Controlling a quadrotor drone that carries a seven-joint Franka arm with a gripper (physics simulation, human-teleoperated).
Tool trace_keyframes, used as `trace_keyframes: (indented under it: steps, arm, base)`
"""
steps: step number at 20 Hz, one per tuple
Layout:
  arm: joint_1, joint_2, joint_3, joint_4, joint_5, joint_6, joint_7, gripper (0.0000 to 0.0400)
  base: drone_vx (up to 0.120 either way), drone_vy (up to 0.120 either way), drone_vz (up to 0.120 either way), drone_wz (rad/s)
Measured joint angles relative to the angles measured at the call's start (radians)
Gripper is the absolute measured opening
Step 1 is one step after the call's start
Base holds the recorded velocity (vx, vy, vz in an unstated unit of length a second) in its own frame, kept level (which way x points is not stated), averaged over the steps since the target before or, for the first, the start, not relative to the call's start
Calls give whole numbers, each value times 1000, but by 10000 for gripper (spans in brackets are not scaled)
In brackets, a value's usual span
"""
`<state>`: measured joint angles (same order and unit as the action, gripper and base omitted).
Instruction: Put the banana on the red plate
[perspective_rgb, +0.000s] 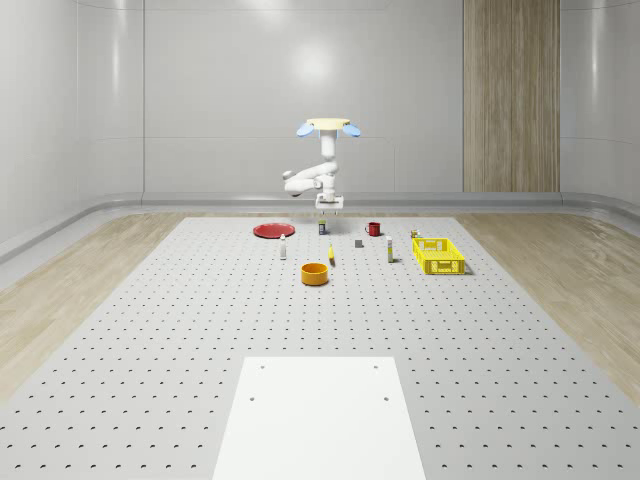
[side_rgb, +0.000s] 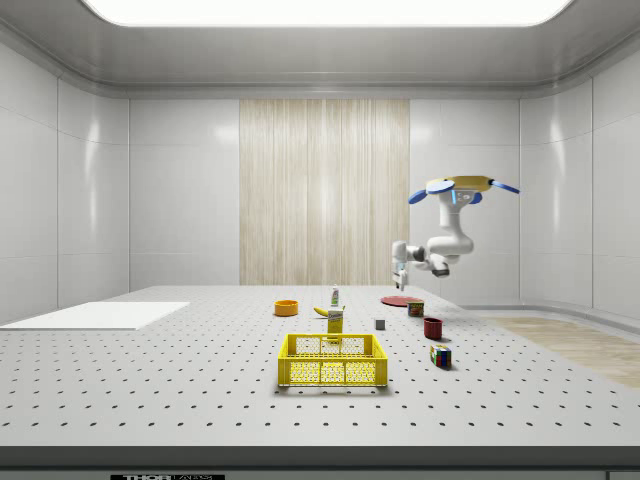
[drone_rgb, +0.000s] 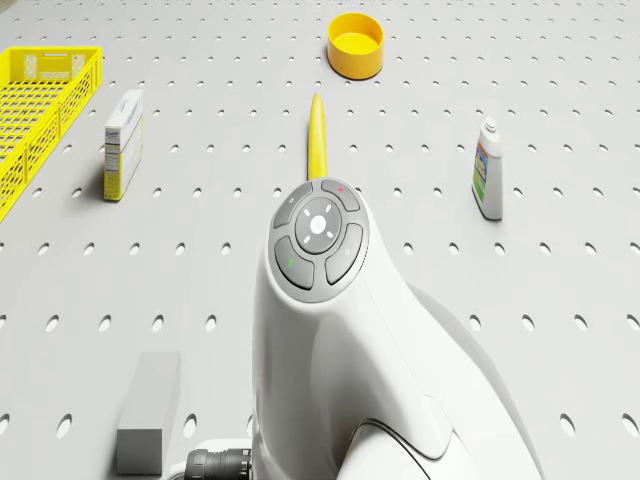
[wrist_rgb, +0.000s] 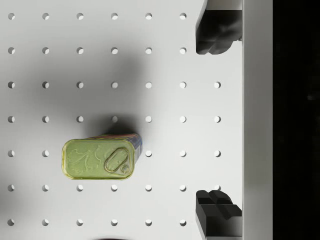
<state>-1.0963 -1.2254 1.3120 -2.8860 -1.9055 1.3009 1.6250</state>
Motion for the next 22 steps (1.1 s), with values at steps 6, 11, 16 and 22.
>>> trace_keyframes:
  steps: [6, 11, 16, 22]
  arm:
    - [-8, -26, 7, 2, 13, 24, 7, 400]
    - [-14, -47, 12, 3, 23, 43, 13, 400]
    - [-19, -67, 17, 4, 33, 62, 18, 400]
    - [-25, -89, 22, 6, 43, 83, 24, 400]
  base:
    - [120, 0, 0, 0]
    - [120, 0, -64, 0]
    - [120, 0, -80, 0]
    - [120, 0, -60, 0]
